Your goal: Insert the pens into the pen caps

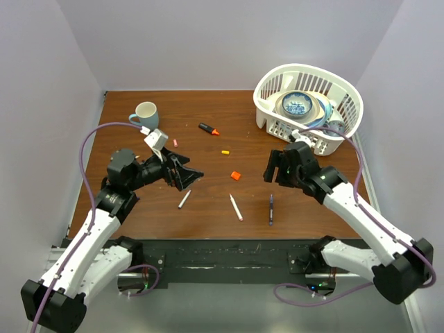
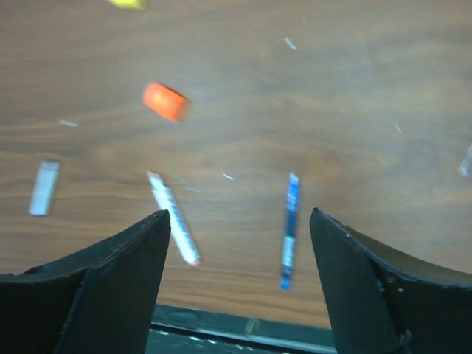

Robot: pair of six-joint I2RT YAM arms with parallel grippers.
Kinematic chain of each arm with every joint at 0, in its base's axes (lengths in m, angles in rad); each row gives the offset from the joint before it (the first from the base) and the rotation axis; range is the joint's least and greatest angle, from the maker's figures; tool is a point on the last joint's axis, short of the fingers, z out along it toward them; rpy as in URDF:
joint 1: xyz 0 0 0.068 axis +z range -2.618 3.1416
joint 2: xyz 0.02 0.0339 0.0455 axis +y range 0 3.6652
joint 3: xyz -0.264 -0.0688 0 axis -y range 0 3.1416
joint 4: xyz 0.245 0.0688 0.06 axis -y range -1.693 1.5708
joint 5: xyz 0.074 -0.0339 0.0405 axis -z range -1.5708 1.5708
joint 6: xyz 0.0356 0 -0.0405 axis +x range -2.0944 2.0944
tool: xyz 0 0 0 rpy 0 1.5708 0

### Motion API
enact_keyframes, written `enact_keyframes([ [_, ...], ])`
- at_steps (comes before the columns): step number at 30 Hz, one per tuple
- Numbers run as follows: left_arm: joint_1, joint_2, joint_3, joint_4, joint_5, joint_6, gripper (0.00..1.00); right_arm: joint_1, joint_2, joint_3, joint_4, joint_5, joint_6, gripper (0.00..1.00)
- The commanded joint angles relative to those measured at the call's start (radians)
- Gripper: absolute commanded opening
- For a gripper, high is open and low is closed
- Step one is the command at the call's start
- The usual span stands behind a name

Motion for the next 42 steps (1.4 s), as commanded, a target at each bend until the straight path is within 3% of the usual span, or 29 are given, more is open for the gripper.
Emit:
enact_keyframes([
  [1,-0.001,-0.017,0.020,-0.026,-0.046,0.034,1.00,0.000,0.065,-0.061,-0.100,0.039,0.034,0.68],
  [5,-0.001,-0.032,0.020,-0.036,-0.081,0.036,1.00,0.002,0.085,-0.128,-0.093,0.035,0.076,0.60],
  [10,-0.001,-0.032,0.028,-0.058,-0.115,0.036,1.00,0.000,0.102,-0.155,-0.091,0.032,0.108,0.58],
  [16,-0.001,-0.017,0.032,-0.082,-0.146,0.026,1.00,-0.029,0.126,-0.069,-0.200,0.231,0.132,0.56],
  [21,-0.001,-0.021,0.040,-0.099,-0.152,0.025,1.00,-0.268,0.108,-0.033,-0.232,0.262,0.080,0.57],
  [30,-0.002,-0.043,0.035,-0.104,-0.162,0.003,1.00,-0.537,0.142,-0.015,-0.228,0.290,0.031,0.55],
  [38,-0.025,-0.046,0.044,-0.138,-0.231,0.003,0.99,-0.658,0.202,-0.009,-0.117,0.324,-0.004,0.53],
  [42,-0.062,-0.050,0.057,-0.162,-0.262,0.020,1.00,-0.695,0.245,-0.018,-0.004,0.195,-0.131,0.53],
])
